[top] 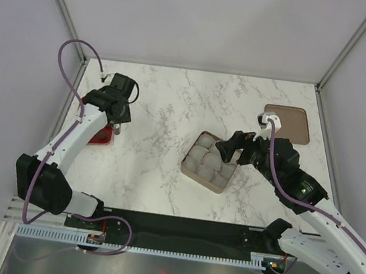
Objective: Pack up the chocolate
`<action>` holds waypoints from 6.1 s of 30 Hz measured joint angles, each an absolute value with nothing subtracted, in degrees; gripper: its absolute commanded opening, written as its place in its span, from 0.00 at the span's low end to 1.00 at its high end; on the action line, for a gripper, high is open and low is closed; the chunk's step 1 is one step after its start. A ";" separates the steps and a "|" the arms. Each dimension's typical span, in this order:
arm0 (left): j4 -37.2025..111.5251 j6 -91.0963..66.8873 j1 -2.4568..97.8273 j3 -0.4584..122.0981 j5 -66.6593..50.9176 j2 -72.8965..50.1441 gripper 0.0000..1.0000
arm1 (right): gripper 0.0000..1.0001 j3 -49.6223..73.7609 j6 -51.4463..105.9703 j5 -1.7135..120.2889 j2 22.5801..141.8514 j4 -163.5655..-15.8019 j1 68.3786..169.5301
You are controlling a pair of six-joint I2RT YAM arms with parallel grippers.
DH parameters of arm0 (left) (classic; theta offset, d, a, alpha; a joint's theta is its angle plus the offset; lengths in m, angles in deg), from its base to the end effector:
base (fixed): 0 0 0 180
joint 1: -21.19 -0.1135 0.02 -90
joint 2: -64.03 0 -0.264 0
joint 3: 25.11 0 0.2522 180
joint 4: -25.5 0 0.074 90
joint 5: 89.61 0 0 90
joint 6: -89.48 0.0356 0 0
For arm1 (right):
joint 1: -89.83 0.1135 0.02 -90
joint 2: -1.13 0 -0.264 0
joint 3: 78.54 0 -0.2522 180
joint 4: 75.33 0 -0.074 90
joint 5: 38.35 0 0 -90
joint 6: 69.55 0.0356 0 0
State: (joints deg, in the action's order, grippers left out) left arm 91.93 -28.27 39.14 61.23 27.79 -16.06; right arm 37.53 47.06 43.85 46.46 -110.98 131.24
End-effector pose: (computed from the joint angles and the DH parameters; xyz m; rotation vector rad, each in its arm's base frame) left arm 0.2693 -0.0700 0.3094 -0.3705 2.4458 0.2993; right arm 0.1366 0.1140 0.3497 -0.1515 1.9181 0.6860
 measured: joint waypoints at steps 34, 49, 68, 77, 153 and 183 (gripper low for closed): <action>90.05 -27.42 30.51 51.70 23.26 -14.38 0.56 | 0.96 39.91 45.70 45.43 43.40 -110.61 131.24; 89.90 -27.05 29.44 50.49 22.11 -16.06 0.47 | 0.96 40.46 44.57 42.48 41.58 -110.72 131.24; 91.49 -26.74 29.24 50.67 22.32 -14.21 0.36 | 0.96 40.46 44.44 42.15 41.67 -110.74 131.24; 93.18 -25.50 29.59 57.45 20.18 -10.78 0.33 | 0.96 39.96 44.39 42.08 42.52 -111.68 131.24; 75.65 -26.44 83.69 71.94 9.73 -33.97 0.45 | 0.96 32.50 42.21 17.30 33.10 -116.14 131.24; 91.23 -30.15 68.87 73.29 22.85 -23.71 0.48 | 0.96 37.55 45.75 25.34 34.50 -113.45 131.24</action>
